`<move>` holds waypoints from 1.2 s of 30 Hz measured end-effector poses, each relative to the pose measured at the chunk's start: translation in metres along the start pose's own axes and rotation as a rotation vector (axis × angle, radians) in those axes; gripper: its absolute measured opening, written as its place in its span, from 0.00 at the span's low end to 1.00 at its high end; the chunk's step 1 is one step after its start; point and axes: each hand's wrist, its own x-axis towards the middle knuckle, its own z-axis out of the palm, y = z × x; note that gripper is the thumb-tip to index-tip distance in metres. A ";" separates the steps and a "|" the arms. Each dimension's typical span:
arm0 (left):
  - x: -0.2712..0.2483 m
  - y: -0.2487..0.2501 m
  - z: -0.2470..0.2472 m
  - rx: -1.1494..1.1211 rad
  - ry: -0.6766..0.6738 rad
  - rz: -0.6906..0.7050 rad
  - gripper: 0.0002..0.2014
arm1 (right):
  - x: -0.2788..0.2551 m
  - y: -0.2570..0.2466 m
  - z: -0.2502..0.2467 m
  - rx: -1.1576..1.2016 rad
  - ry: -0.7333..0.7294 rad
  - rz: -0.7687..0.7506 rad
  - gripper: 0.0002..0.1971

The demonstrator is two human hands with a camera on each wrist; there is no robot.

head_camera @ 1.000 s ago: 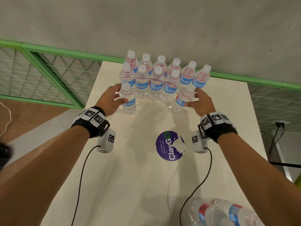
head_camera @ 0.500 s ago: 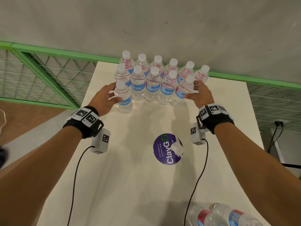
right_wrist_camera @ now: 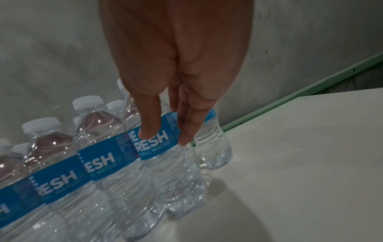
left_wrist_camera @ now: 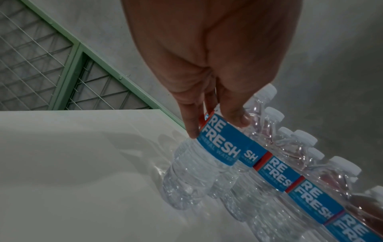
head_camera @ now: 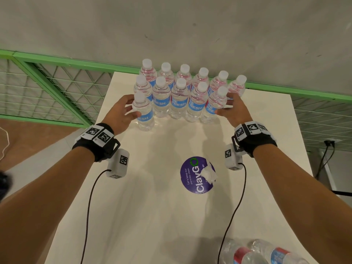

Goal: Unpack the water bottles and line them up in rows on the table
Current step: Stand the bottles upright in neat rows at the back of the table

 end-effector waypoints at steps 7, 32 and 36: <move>0.003 0.001 -0.004 -0.035 -0.003 -0.015 0.25 | 0.002 0.004 0.000 0.020 -0.023 -0.004 0.30; 0.001 0.000 -0.012 -0.078 0.026 -0.024 0.25 | 0.000 0.005 0.000 -0.006 -0.031 -0.025 0.29; 0.001 0.000 -0.010 -0.093 0.030 -0.024 0.24 | 0.002 0.006 0.001 0.004 -0.026 -0.023 0.28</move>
